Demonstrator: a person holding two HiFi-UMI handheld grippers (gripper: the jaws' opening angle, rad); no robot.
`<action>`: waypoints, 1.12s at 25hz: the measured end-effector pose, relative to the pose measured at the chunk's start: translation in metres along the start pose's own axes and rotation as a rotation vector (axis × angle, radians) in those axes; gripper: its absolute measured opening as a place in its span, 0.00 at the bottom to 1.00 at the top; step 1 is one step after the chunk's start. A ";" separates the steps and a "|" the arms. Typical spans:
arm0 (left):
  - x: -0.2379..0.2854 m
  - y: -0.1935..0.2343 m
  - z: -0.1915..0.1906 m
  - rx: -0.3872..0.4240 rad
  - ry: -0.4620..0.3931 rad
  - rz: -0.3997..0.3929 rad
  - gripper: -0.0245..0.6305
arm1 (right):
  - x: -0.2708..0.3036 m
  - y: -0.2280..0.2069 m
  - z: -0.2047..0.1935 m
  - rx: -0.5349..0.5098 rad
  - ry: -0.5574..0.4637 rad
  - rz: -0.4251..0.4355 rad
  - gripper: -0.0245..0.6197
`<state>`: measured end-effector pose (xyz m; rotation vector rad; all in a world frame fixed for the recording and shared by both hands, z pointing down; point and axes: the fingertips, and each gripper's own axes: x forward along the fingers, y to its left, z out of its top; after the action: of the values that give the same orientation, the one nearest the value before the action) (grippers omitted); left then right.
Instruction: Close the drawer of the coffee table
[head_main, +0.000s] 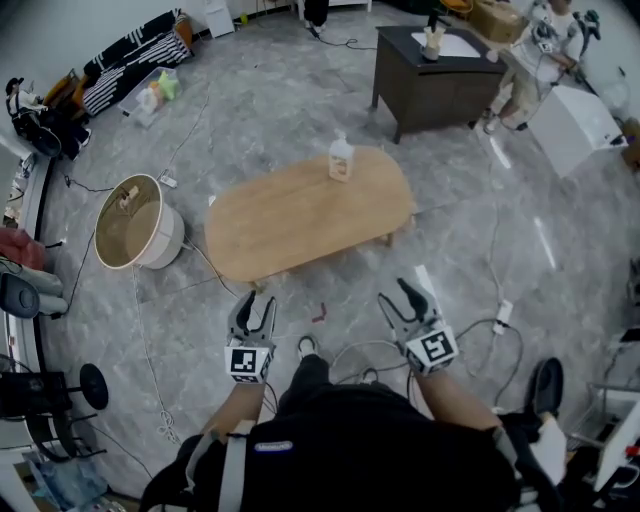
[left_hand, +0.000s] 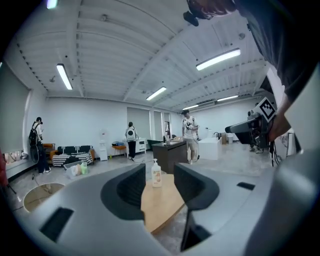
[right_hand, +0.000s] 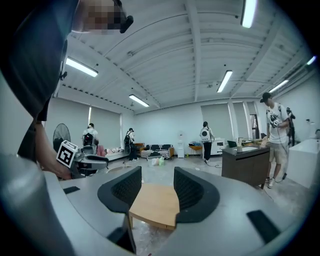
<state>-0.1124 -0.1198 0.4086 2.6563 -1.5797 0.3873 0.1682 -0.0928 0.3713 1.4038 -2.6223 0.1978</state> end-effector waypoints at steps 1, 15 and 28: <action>0.001 -0.003 0.016 -0.002 -0.024 -0.009 0.28 | -0.003 0.002 0.010 -0.011 -0.011 0.013 0.33; 0.022 -0.112 0.200 0.021 -0.181 -0.394 0.28 | -0.013 0.018 0.138 -0.064 -0.170 0.175 0.33; -0.016 -0.196 0.287 0.035 -0.215 -0.712 0.28 | -0.072 0.042 0.207 -0.040 -0.210 0.370 0.33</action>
<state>0.1068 -0.0534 0.1475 3.1154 -0.5542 0.0951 0.1560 -0.0506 0.1528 0.9623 -3.0238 0.0418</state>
